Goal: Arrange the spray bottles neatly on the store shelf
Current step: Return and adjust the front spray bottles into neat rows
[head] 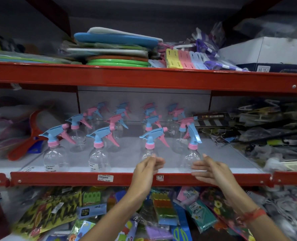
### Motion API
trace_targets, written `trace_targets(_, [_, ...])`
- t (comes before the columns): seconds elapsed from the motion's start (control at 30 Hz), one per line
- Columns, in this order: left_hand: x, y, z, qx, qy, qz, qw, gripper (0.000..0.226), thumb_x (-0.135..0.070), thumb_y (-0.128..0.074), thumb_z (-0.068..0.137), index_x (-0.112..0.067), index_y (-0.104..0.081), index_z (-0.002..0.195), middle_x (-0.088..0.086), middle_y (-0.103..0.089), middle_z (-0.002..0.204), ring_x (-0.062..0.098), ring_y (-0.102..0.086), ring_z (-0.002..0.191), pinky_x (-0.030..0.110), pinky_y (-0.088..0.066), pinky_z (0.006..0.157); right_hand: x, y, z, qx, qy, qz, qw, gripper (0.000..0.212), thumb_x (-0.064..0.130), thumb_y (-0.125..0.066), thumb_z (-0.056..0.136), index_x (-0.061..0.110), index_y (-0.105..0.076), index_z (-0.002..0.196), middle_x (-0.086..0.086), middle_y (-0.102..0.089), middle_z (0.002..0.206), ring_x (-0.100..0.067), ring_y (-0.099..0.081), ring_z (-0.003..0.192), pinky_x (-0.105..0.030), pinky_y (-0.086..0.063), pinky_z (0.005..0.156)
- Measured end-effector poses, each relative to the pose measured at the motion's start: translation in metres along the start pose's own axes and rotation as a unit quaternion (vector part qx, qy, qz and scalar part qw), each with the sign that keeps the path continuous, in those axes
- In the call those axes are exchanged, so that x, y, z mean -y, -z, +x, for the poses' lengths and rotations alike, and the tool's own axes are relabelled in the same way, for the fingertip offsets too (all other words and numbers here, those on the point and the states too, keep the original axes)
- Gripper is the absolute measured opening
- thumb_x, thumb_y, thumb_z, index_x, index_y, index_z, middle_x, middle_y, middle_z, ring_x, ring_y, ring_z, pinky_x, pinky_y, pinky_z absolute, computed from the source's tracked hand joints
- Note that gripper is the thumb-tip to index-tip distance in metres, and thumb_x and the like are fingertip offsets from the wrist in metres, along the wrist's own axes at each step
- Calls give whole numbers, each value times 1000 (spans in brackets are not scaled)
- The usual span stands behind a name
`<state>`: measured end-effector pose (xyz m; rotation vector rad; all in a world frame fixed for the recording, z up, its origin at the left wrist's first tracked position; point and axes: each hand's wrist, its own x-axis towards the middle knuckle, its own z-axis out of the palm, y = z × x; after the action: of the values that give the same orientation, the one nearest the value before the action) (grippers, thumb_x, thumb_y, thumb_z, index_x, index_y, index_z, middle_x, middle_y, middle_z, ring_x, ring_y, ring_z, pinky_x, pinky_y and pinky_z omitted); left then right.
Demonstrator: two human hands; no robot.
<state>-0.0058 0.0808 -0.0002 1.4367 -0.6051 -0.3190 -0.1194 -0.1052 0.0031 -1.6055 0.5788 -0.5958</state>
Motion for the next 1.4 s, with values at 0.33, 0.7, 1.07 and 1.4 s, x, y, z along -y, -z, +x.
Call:
trace_targets(0.33, [5,-81,9,99,125,34,987,90,-79,-14,78,-21,-27,147,-1,-30,155,15,-28,142,36,-19,118,0,11,70,48,-31,51,997,75,57,-17,96,4,-37,144,-12,-39,152,-24,-34,141,-39,-22,116])
trace_targets(0.7, [3,-91,33,114,110,26,987,99,-79,3,71,-22,-11,150,-1,-16,159,15,-14,146,42,-6,120,-4,21,57,119,-61,65,989,104,80,-10,76,7,-28,148,-9,-27,158,-20,-25,146,-35,-16,121])
trace_targets(1.07, [9,-90,46,128,94,21,987,89,-68,7,82,-15,-17,149,5,-16,159,19,-16,146,39,-7,120,-12,30,34,106,-58,51,991,111,83,-16,68,7,-26,149,-8,-23,159,-19,-25,146,-36,-17,121])
trace_targets(1.4, [4,-88,45,147,92,36,984,85,-66,8,83,-16,-9,150,5,-11,160,19,-14,146,39,-6,120,-11,27,27,89,-47,28,995,102,79,-15,77,8,-26,150,-8,-25,158,-20,-26,146,-37,-18,121])
